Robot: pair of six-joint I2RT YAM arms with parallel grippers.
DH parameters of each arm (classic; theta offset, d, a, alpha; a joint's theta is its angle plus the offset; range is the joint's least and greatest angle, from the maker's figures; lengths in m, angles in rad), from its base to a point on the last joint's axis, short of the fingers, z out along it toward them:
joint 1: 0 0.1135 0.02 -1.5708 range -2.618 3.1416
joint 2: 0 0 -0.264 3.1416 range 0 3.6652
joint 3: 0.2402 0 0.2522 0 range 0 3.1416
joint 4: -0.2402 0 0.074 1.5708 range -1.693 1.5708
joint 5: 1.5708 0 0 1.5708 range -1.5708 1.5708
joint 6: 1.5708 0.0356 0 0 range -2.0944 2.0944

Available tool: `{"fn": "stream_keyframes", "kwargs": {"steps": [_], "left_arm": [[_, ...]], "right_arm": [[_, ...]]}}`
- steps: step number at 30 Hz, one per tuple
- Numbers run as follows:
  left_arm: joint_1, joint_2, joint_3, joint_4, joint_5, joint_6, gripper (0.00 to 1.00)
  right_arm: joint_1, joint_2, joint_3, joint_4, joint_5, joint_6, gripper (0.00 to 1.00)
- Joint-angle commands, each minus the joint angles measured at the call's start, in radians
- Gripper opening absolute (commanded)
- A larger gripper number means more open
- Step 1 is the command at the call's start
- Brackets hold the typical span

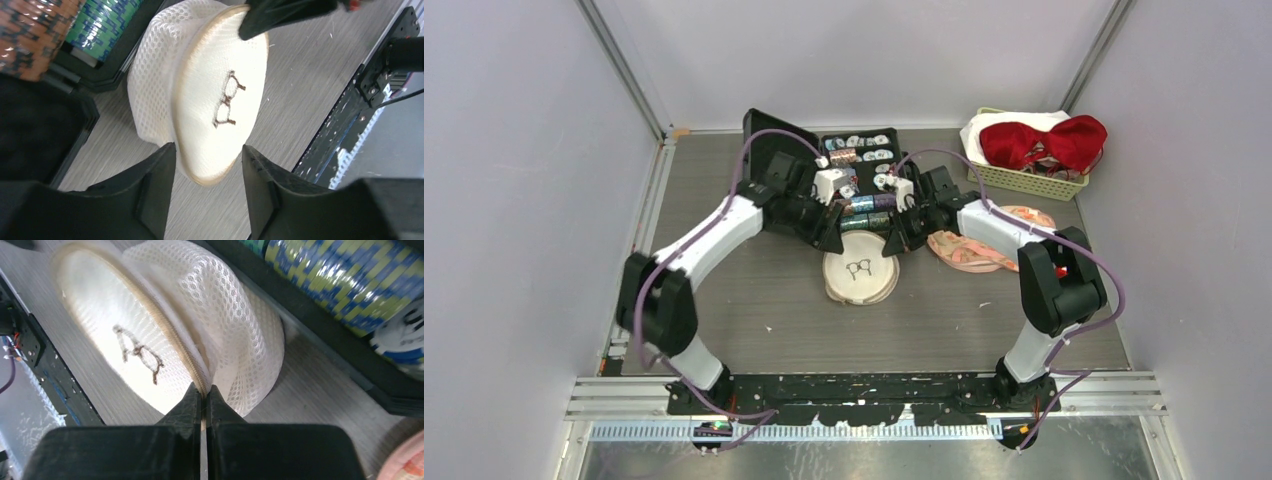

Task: Unzip the laundry bag and remove the bra
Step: Close the laundry bag at the center of the board.

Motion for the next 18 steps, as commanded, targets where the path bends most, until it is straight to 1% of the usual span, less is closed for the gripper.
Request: {"fn": "stream_keyframes", "kwargs": {"steps": [1,5,8,10,14,18], "left_arm": [[0.0,-0.248,-0.096,0.107,-0.054,0.09,0.55],[-0.007,-0.44,-0.28,0.219,-0.028,0.207,0.61],[-0.034,-0.525,-0.374,0.255,-0.016,0.298,0.63],[-0.062,-0.54,-0.404,0.252,-0.024,0.323,0.64],[-0.117,-0.521,-0.436,0.284,-0.046,0.352,0.65],[-0.2,-0.493,-0.463,0.322,-0.065,0.462,0.66]], "right_arm": [[0.009,-0.03,-0.042,0.006,-0.031,0.052,0.01],[0.023,-0.047,-0.075,-0.011,0.001,0.058,0.01],[0.027,-0.042,-0.088,-0.025,0.053,0.071,0.01],[0.027,-0.039,-0.102,-0.015,0.089,0.101,0.01],[0.027,-0.019,-0.109,-0.021,0.142,0.137,0.01],[0.027,-0.012,-0.117,-0.024,0.166,0.16,0.01]]}}
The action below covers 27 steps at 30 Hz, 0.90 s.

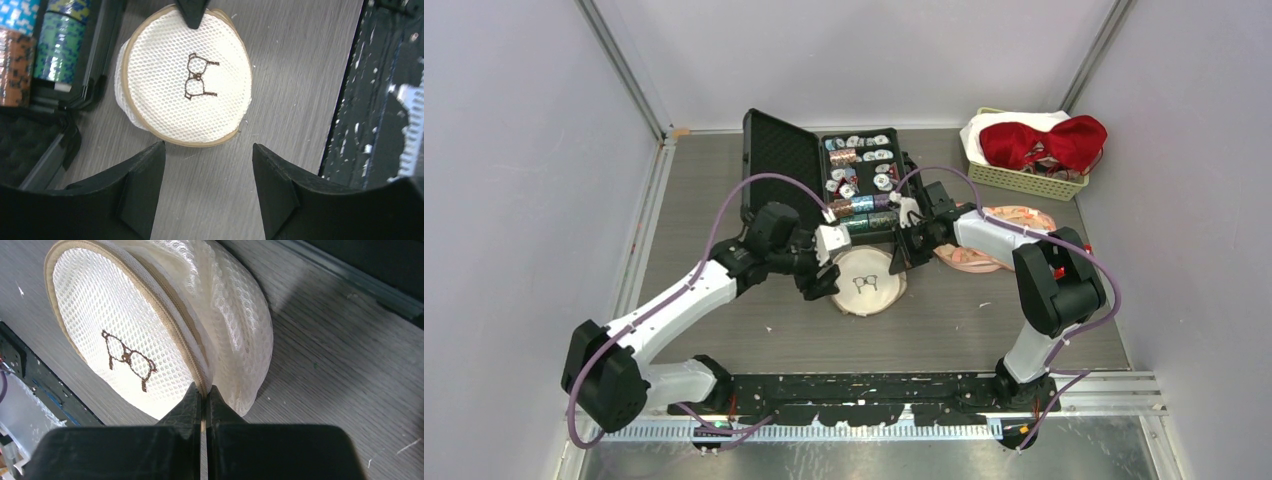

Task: Unzip the laundry bag and remove the bra
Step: Close the laundry bag at the center of the board, then reset both arms

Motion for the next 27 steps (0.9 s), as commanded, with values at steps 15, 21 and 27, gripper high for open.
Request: {"fn": "stream_keyframes", "kwargs": {"steps": [15,21,27], "left_arm": [[-0.184,0.372,0.063,0.285,-0.095,0.161,0.63],[-0.184,0.489,0.126,0.267,-0.115,0.131,0.64],[-0.184,0.539,0.142,0.148,-0.066,0.094,0.64]], "right_arm": [[0.004,-0.035,-0.021,-0.051,0.063,0.093,0.01],[0.004,-0.074,-0.045,-0.044,0.048,0.105,0.13],[-0.009,-0.126,-0.028,-0.076,0.06,0.092,0.42]]}}
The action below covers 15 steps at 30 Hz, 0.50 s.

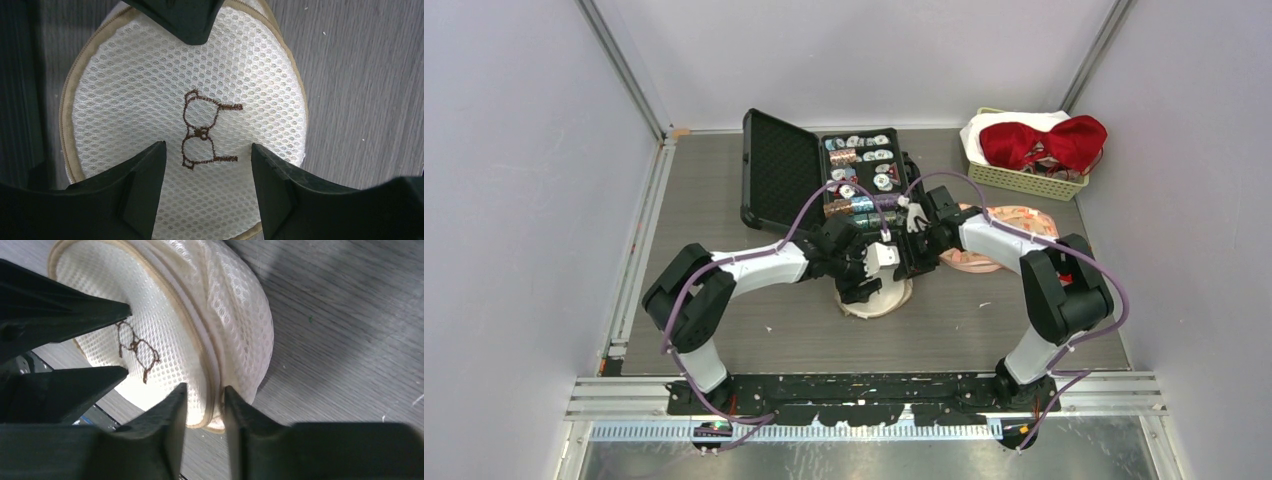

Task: Unzip the laundry bag and remove the bra
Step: Reset both arms

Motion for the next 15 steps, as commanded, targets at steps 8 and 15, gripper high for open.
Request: {"fn": "stream_keyframes", "kwargs": {"steps": [8,15], "left_arm": [[-0.003,0.042,0.083,-0.317,0.127,-0.031,0.62],[-0.003,0.015,0.157,-0.421,0.059,-0.062,0.69]], "right_arm": [[-0.05,-0.177,0.088,-0.17,0.013,-0.136,0.77],[-0.09,-0.289,0.102,-0.227,0.012,-0.186,1.0]]}}
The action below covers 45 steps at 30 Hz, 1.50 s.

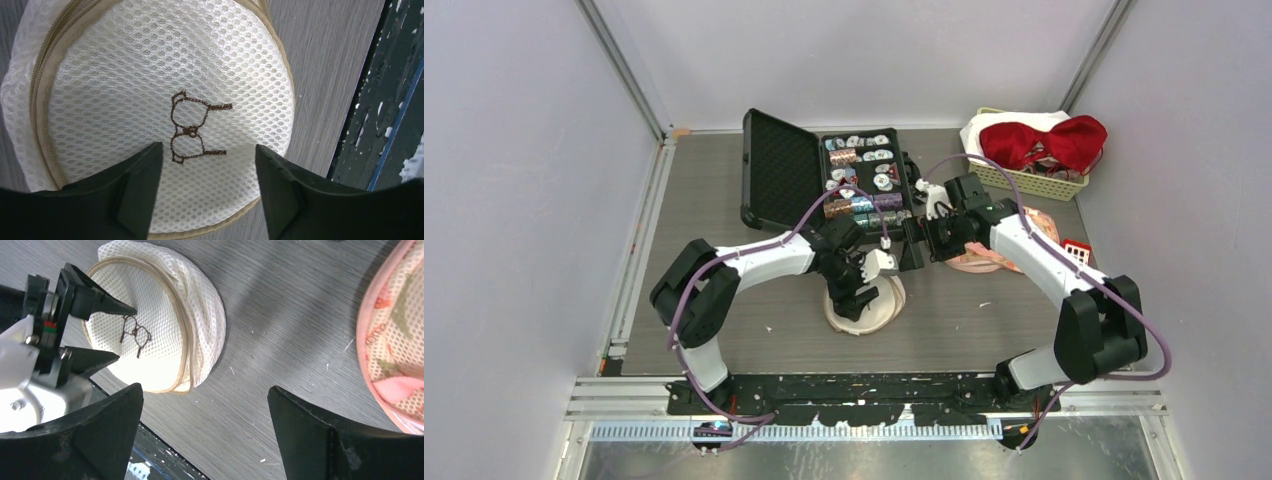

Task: Unzip the laundry bag and remove the bra
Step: Reset both arms

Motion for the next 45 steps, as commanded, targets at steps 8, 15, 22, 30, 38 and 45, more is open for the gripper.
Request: {"fn": "stream_keyframes", "kwargs": {"steps": [8,15,22,30,38,45], "left_arm": [[0.042,-0.192,0.262,-0.258,-0.028,-0.08,0.99],[0.186,-0.338,0.405,-0.338,-0.061,-0.114,1.0],[0.398,-0.373,0.614,-0.565,-0.138,-0.178,1.0],[0.56,-0.523,0.465,-0.598,-0.43,-0.207,1.0],[0.587,-0.689,0.13,-0.558,-0.621,-0.226,1.0],[0.681,-0.771,0.014,-0.514,-0.57,-0.286,1.0]], "right_arm": [[-0.08,-0.139,0.242,-0.092,0.039,-0.073,1.0],[-0.114,-0.161,0.381,-0.096,0.095,-0.094,1.0],[-0.235,-0.164,0.458,-0.071,0.105,0.006,1.0],[-0.423,-0.236,0.32,-0.065,0.098,0.058,1.0],[-0.445,-0.354,0.072,-0.094,0.126,-0.085,1.0],[-0.445,-0.412,-0.053,-0.099,0.124,-0.136,1.0]]}}
